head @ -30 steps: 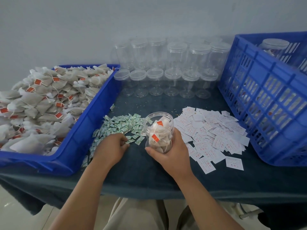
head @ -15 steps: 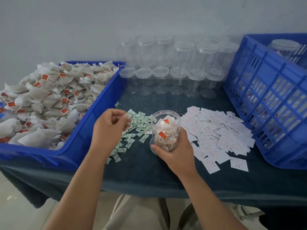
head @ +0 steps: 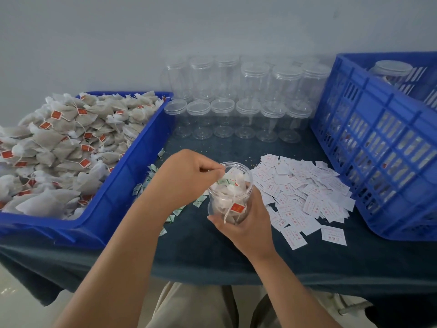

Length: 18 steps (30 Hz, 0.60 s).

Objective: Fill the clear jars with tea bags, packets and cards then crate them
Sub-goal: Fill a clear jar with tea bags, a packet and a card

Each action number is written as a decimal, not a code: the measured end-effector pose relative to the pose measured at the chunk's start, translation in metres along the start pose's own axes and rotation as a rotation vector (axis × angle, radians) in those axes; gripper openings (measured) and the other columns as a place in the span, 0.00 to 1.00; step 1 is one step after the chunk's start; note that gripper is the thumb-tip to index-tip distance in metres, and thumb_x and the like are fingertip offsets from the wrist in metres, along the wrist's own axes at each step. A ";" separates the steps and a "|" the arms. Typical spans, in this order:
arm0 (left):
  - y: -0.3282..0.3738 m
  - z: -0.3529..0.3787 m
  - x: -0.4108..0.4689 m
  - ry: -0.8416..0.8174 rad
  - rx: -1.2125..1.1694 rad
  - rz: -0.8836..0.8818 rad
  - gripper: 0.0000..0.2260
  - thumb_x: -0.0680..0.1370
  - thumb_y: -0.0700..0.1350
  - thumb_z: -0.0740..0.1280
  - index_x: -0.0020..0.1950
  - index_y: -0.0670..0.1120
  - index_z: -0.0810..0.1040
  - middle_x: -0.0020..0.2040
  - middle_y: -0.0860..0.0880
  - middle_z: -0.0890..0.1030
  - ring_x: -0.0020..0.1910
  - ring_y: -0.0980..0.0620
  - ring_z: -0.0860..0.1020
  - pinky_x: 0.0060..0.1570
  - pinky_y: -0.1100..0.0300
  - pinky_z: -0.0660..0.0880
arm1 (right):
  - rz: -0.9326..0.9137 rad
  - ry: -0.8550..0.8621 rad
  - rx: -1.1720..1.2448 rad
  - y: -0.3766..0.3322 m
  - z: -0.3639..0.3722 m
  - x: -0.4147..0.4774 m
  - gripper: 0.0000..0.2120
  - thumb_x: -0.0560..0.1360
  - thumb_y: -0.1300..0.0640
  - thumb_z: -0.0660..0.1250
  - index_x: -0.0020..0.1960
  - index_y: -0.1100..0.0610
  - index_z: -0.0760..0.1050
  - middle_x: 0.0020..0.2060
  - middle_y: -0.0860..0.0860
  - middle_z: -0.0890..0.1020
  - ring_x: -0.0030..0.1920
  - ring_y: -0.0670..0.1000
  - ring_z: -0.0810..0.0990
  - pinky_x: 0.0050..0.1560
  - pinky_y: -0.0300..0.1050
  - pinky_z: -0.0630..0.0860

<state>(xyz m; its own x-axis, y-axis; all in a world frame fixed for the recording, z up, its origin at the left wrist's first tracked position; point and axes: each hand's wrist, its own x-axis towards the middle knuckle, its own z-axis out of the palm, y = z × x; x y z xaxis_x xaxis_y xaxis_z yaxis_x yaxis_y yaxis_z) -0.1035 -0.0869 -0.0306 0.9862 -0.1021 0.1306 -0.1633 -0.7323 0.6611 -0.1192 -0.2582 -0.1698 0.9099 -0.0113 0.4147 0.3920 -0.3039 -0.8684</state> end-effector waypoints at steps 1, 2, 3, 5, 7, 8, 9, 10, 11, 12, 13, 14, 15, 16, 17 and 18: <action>-0.002 0.002 -0.001 0.056 -0.090 0.014 0.06 0.80 0.54 0.72 0.51 0.62 0.88 0.32 0.61 0.83 0.26 0.61 0.75 0.28 0.71 0.69 | 0.011 0.013 0.019 0.000 -0.001 0.000 0.41 0.63 0.36 0.84 0.70 0.35 0.68 0.63 0.30 0.78 0.63 0.37 0.80 0.54 0.26 0.76; -0.004 0.004 -0.001 0.139 -0.184 0.017 0.06 0.81 0.54 0.71 0.52 0.61 0.88 0.34 0.61 0.83 0.28 0.61 0.76 0.30 0.70 0.72 | 0.034 0.027 0.057 -0.001 -0.002 0.000 0.40 0.62 0.37 0.85 0.68 0.35 0.69 0.63 0.32 0.79 0.63 0.38 0.80 0.55 0.28 0.77; -0.008 0.008 0.000 0.228 -0.261 0.003 0.06 0.81 0.54 0.71 0.52 0.60 0.88 0.34 0.62 0.83 0.29 0.61 0.77 0.30 0.69 0.72 | 0.062 0.045 0.114 -0.001 -0.003 -0.001 0.39 0.62 0.40 0.86 0.67 0.33 0.70 0.62 0.34 0.81 0.62 0.39 0.81 0.54 0.30 0.79; -0.018 0.018 0.005 0.316 -0.329 -0.064 0.06 0.82 0.52 0.69 0.50 0.58 0.87 0.30 0.62 0.79 0.26 0.62 0.74 0.28 0.70 0.69 | 0.112 0.098 0.196 0.003 -0.011 -0.001 0.36 0.63 0.45 0.86 0.64 0.30 0.72 0.59 0.37 0.83 0.60 0.41 0.84 0.52 0.32 0.80; -0.031 0.034 0.012 0.236 -0.260 -0.134 0.06 0.82 0.52 0.70 0.48 0.58 0.86 0.31 0.61 0.79 0.27 0.62 0.73 0.30 0.69 0.68 | 0.154 0.181 0.213 0.008 -0.026 0.000 0.33 0.64 0.44 0.86 0.63 0.33 0.73 0.56 0.38 0.85 0.55 0.40 0.86 0.50 0.30 0.80; -0.039 0.044 0.016 0.164 -0.186 -0.158 0.05 0.81 0.52 0.70 0.48 0.58 0.85 0.33 0.62 0.80 0.29 0.62 0.75 0.33 0.65 0.69 | 0.173 0.224 0.204 0.010 -0.034 0.001 0.33 0.63 0.42 0.85 0.63 0.36 0.73 0.54 0.37 0.85 0.53 0.39 0.86 0.48 0.29 0.79; -0.045 0.054 0.020 0.102 -0.104 -0.174 0.05 0.81 0.52 0.70 0.49 0.58 0.85 0.36 0.64 0.81 0.33 0.64 0.77 0.36 0.63 0.70 | 0.193 0.266 0.190 0.012 -0.041 0.003 0.33 0.63 0.40 0.84 0.62 0.38 0.73 0.53 0.37 0.85 0.51 0.39 0.86 0.47 0.28 0.78; -0.050 0.065 0.025 0.061 -0.018 -0.176 0.05 0.81 0.52 0.69 0.51 0.59 0.85 0.39 0.65 0.82 0.37 0.64 0.79 0.38 0.62 0.71 | 0.214 0.302 0.180 0.015 -0.045 0.004 0.32 0.63 0.39 0.83 0.62 0.40 0.74 0.52 0.37 0.85 0.51 0.39 0.86 0.47 0.28 0.78; -0.054 0.074 0.032 0.042 0.062 -0.169 0.06 0.81 0.52 0.68 0.55 0.58 0.84 0.42 0.64 0.82 0.41 0.64 0.79 0.41 0.61 0.72 | 0.237 0.333 0.183 0.019 -0.047 0.004 0.31 0.63 0.38 0.82 0.62 0.43 0.74 0.51 0.37 0.85 0.51 0.39 0.86 0.47 0.29 0.78; -0.057 0.083 0.041 0.036 0.130 -0.160 0.07 0.82 0.51 0.68 0.58 0.58 0.83 0.47 0.62 0.82 0.45 0.62 0.80 0.45 0.60 0.73 | 0.259 0.360 0.193 0.021 -0.047 0.005 0.30 0.64 0.39 0.82 0.61 0.44 0.75 0.51 0.36 0.85 0.51 0.38 0.85 0.47 0.28 0.78; -0.059 0.092 0.051 0.032 0.201 -0.158 0.09 0.82 0.51 0.68 0.61 0.55 0.83 0.52 0.59 0.82 0.50 0.56 0.81 0.47 0.58 0.74 | 0.278 0.384 0.204 0.023 -0.047 0.006 0.28 0.65 0.41 0.82 0.60 0.43 0.75 0.50 0.34 0.85 0.51 0.36 0.85 0.47 0.27 0.77; -0.060 0.099 0.061 0.025 0.276 -0.170 0.10 0.81 0.53 0.69 0.61 0.53 0.82 0.55 0.53 0.81 0.53 0.51 0.80 0.48 0.55 0.74 | 0.291 0.401 0.211 0.024 -0.046 0.006 0.28 0.65 0.43 0.82 0.60 0.42 0.73 0.51 0.31 0.84 0.52 0.34 0.84 0.47 0.25 0.76; -0.061 0.105 0.070 0.017 0.342 -0.196 0.12 0.80 0.56 0.69 0.59 0.50 0.81 0.57 0.50 0.80 0.55 0.47 0.80 0.47 0.54 0.73 | 0.297 0.408 0.215 0.024 -0.044 0.006 0.29 0.65 0.44 0.83 0.61 0.41 0.72 0.52 0.30 0.83 0.53 0.33 0.83 0.48 0.24 0.76; -0.063 0.109 0.077 0.006 0.383 -0.230 0.15 0.79 0.59 0.70 0.57 0.49 0.80 0.58 0.48 0.79 0.55 0.45 0.80 0.47 0.53 0.73 | 0.295 0.406 0.213 0.024 -0.044 0.006 0.30 0.65 0.44 0.83 0.62 0.40 0.71 0.53 0.30 0.82 0.54 0.33 0.83 0.49 0.24 0.75; -0.065 0.112 0.083 -0.001 0.392 -0.263 0.17 0.78 0.60 0.72 0.55 0.49 0.80 0.58 0.48 0.79 0.56 0.44 0.80 0.48 0.52 0.74 | 0.291 0.397 0.201 0.024 -0.043 0.007 0.31 0.65 0.43 0.83 0.62 0.39 0.71 0.54 0.30 0.82 0.54 0.33 0.82 0.49 0.24 0.75; -0.067 0.114 0.087 0.000 0.371 -0.288 0.17 0.77 0.61 0.73 0.55 0.49 0.80 0.57 0.48 0.80 0.56 0.44 0.80 0.48 0.52 0.75 | 0.291 0.382 0.182 0.024 -0.044 0.007 0.31 0.64 0.41 0.83 0.62 0.38 0.71 0.55 0.30 0.82 0.55 0.33 0.82 0.50 0.24 0.75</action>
<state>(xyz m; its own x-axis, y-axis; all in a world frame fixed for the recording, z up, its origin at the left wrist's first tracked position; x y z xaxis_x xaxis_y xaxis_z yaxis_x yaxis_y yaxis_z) -0.0035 -0.1238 -0.1473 0.9898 0.1411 -0.0194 0.1385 -0.9221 0.3614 -0.1095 -0.3072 -0.1760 0.8835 -0.4286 0.1891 0.1783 -0.0658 -0.9818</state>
